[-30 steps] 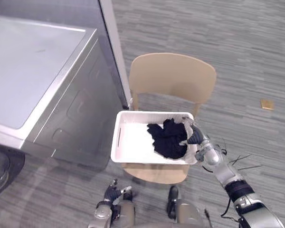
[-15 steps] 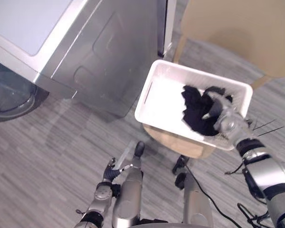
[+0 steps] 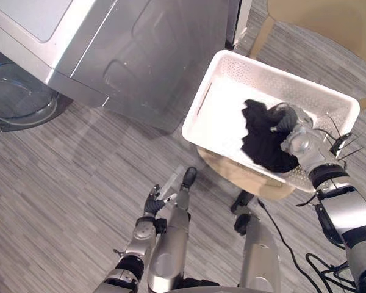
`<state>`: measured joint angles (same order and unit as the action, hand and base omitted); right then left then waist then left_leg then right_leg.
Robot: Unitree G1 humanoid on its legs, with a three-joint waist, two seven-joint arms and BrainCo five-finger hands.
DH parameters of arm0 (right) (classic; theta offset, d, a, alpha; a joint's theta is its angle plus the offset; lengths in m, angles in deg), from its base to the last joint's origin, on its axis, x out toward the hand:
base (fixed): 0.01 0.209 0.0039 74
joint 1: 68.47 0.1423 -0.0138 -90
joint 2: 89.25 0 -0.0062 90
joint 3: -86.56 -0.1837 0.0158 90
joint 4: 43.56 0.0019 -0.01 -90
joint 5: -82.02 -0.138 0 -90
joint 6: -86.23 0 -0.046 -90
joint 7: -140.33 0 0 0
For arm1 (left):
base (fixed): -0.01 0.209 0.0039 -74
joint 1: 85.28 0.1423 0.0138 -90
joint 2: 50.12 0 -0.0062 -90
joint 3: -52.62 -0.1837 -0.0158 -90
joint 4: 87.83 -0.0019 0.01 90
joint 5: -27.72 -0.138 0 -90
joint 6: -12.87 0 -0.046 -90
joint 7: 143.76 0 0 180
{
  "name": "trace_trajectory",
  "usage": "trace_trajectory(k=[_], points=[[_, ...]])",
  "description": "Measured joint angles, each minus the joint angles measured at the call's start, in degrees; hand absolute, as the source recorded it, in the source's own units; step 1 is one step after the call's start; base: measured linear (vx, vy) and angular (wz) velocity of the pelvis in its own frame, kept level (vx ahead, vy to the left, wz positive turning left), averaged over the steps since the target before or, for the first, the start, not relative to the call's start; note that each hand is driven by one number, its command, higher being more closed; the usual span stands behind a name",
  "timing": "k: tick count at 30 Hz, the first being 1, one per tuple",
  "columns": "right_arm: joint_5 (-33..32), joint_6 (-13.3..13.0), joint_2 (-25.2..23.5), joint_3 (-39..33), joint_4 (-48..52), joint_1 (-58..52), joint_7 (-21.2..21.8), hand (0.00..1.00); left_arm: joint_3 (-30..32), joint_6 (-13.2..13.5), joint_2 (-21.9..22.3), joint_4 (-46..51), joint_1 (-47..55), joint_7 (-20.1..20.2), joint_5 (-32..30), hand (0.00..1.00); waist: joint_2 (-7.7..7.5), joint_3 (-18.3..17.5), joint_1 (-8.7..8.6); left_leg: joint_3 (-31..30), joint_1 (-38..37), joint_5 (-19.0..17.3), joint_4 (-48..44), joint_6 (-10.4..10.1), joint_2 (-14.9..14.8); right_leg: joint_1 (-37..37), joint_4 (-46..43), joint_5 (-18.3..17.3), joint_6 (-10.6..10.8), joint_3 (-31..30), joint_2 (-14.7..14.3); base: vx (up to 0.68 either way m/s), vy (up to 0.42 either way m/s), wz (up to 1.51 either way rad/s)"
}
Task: Pick up the laundry basket with both hands and put the clothes into the washing machine.
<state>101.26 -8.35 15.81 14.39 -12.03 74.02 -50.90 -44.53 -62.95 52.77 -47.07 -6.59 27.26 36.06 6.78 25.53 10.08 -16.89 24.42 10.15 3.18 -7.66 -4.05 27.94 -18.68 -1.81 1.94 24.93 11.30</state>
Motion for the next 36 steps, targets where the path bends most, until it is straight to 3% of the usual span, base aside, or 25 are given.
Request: trace_trajectory(k=[3, 5, 9, 11, 14, 17, 21, 29, 36], points=[[-4.34, -0.25, -1.5, -4.27, 8.5, -3.04, 0.03, 1.0, 0.09, -0.23, -0.29, 1.51, 0.42, 0.04, -0.02, 0.0, -0.28, 0.16, -0.57, 0.15, -3.51, -0.02, 0.64, 0.02, -0.19, -3.59, 0.99, 0.0, 0.02, -0.16, -0.32, 0.01, -0.066, 0.03], [-7.86, -1.83, -2.99, -7.62, 14.17, -5.05, -0.46, 1.0, 0.66, -0.19, -0.65, 2.62, 1.28, 0.08, -0.05, 0.0, -0.58, 0.04, -1.38, 0.59, -5.39, -0.08, 1.25, 0.08, -0.42, -5.53, 2.05, 0.05, 0.17, -0.44, -0.68, -0.01, -0.045, -0.07], [-16.9, -4.31, -9.17, -14.21, 23.24, -11.3, -1.23, 1.0, 1.36, -0.81, -2.21, 2.41, 3.52, 0.12, -0.28, 0.0, -2.8, -1.55, -2.55, 2.23, -7.41, -0.65, 2.09, 0.91, -1.05, -7.25, 4.25, 0.38, 1.04, -1.69, -1.42, 0.01, -0.028, -0.17], [-22.25, -5.56, -13.31, -16.48, 26.71, -17.5, -1.13, 1.0, 2.63, -1.52, -2.04, 1.44, 5.54, 0.22, -0.91, 0.0, -4.61, -3.43, -3.25, 3.29, -9.47, -0.61, 2.07, 0.81, -0.92, -9.62, 5.63, 0.96, 1.08, -2.13, -1.93, 0.1, -0.029, -0.07], [-28.05, -6.29, -18.48, -17.44, 30.4, -24.96, -0.61, 1.0, 3.11, -2.19, -2.0, 1.1, 8.06, 0.37, -1.93, 0.0, -5.86, -7.2, -3.83, 4.75, -11.81, -0.63, 2.08, 0.78, -0.86, -13.23, 8.7, 1.87, 1.64, -2.22, -2.26, 0.09, -0.012, -0.04], [-32.7, -6.83, -23.36, -16.61, 33.11, -29.67, 1.4, 1.0, 4.6, -2.61, -1.83, -1.08, 9.78, 1.33, -2.45, 0.0, -5.96, -11.39, -4.58, 6.95, -13.87, -1.33, 2.09, 0.54, -0.83, -15.65, 11.57, 3.1, 1.98, -3.42, -2.88, 0.05, 0.005, -0.2], [-41.55, -8.26, -26.92, -15.33, 34.31, -33.2, 4.03, 1.0, 6.17, -2.72, -1.75, -3.2, 11.95, 1.42, -3.18, 0.0, -6.22, -13.79, -4.66, 10.56, -17.56, -3.16, 2.11, 1.5, -1.36, -19.12, 15.65, 5.08, 2.51, -6.29, -4.33, -0.04, 0.029, -0.38], [-55.14, -9.66, -27.69, -15.19, 35.18, -36.85, 6.41, 1.0, 7.73, -2.78, -1.52, -5.2, 15.77, 1.42, -3.98, 0.0, -6.35, -16.42, -6.05, 12.63, -20.58, -4.53, 2.26, 1.71, -1.2, -23.42, 20.52, 6.23, 3.62, -9.43, -5.15, -0.03, 0.028, -0.11], [-67.95, -12.49, -29.08, -16.02, 37.07, -36.98, 6.57, 1.0, 7.55, -2.86, -1.49, -5.38, 17.43, 1.4, -3.98, 0.0, -6.08, -17.73, -6.05, 14.38, -22.3, -5.3, 2.29, 2.11, -1.0, -25.32, 23.01, 8.1, 3.68, -11.82, -5.26, 0.03, 0.006, -0.1]])
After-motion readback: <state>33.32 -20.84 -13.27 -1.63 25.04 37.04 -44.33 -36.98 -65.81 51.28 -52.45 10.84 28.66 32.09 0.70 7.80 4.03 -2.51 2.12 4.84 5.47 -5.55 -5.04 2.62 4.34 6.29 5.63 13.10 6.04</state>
